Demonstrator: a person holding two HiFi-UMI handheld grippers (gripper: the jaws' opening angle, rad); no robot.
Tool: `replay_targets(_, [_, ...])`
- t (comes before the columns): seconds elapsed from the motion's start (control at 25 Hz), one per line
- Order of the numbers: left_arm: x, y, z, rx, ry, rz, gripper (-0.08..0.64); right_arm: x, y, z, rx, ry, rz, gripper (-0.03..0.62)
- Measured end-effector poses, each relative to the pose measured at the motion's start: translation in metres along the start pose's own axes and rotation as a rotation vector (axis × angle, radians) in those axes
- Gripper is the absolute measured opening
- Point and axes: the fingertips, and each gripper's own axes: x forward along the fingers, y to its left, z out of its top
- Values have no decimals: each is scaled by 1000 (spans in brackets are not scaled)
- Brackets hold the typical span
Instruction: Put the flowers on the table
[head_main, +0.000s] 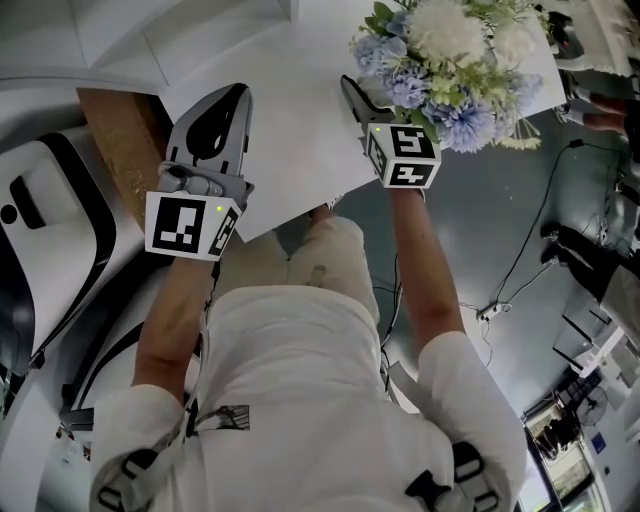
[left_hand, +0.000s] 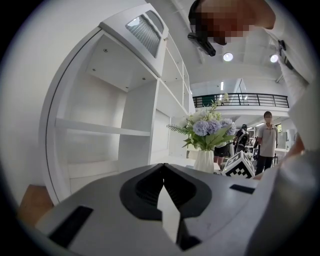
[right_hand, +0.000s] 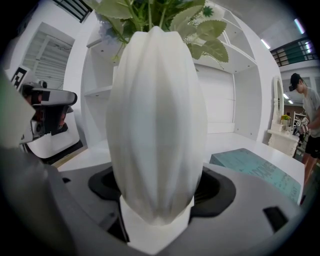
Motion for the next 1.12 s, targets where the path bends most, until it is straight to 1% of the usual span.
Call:
replay_targets(0.24, [0, 3, 1, -4, 5, 5, 15, -2, -2, 9, -25, 6, -27, 391])
replay_targets(0.48, [0, 1, -2, -5, 13, 9, 15, -2, -4, 7, -33, -2, -29, 391])
replay_targets(0.6, [0, 2, -3, -6, 16, 9, 15, 1, -1, 1, -20, -9, -12, 391])
replay_targets(1.12, [7, 5, -3, -7, 19, -16, 15, -1, -2, 5, -51, -14, -49, 391])
